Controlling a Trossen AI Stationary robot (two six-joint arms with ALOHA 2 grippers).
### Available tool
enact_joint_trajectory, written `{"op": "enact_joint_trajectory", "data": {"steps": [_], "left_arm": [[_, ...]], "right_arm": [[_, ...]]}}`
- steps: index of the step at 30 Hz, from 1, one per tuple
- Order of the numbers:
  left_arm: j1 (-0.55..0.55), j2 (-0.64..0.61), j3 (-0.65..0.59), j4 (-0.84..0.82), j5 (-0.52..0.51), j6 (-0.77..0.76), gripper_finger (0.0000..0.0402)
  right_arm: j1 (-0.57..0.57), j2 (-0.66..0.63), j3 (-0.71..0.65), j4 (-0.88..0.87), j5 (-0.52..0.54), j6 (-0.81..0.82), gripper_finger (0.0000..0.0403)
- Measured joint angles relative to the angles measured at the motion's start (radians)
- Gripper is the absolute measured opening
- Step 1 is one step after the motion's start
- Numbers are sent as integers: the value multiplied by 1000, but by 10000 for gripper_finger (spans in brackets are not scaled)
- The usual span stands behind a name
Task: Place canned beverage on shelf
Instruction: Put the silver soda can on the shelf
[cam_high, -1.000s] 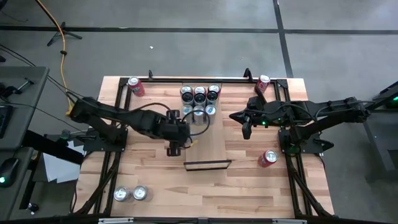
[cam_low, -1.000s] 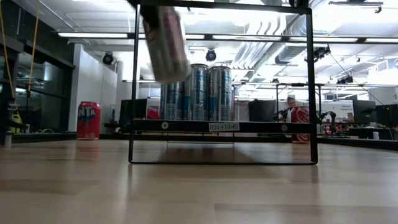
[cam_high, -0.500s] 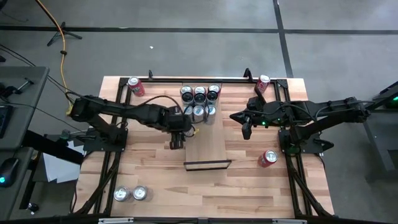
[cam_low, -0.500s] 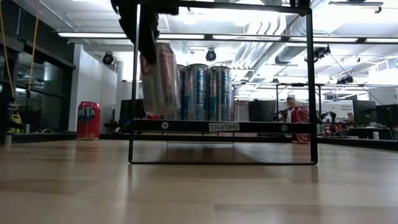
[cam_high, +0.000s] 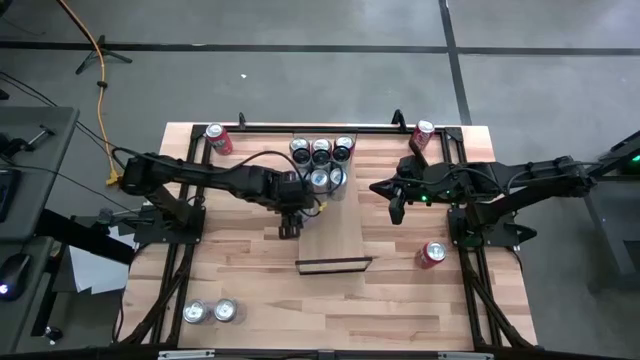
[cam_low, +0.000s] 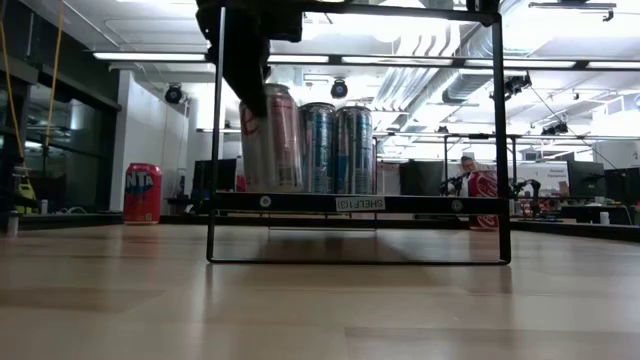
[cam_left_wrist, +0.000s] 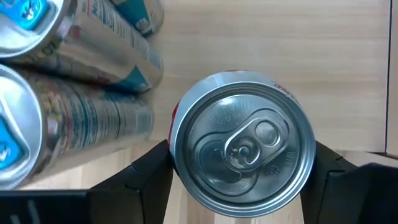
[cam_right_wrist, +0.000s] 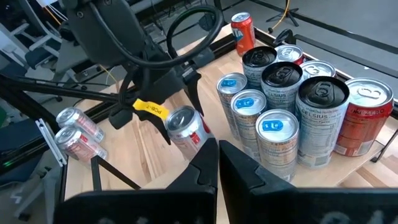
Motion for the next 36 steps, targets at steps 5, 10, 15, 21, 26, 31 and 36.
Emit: {"op": "enact_joint_trajectory", "data": {"steps": [5, 10, 15, 21, 26, 31, 36], "left_arm": [[0, 9, 0, 29, -5, 0, 231], [0, 11, -2, 52, -9, 9, 244], [0, 11, -2, 50, -10, 46, 246], [10, 11, -2, 50, -9, 68, 247], [34, 11, -2, 46, 7, 36, 270], [45, 11, -2, 46, 33, 36, 313], [43, 11, 55, 15, 45, 52, 346]], "right_arm": [[0, 0, 0, 0, 0, 0, 0], [0, 0, 0, 0, 0, 0, 0], [0, 0, 0, 0, 0, 0, 0], [0, 0, 0, 0, 0, 0, 0], [0, 0, 0, 1, 0, 0, 0], [0, 0, 0, 1, 0, 1, 0], [0, 0, 0, 1, 0, 0, 0]]}}
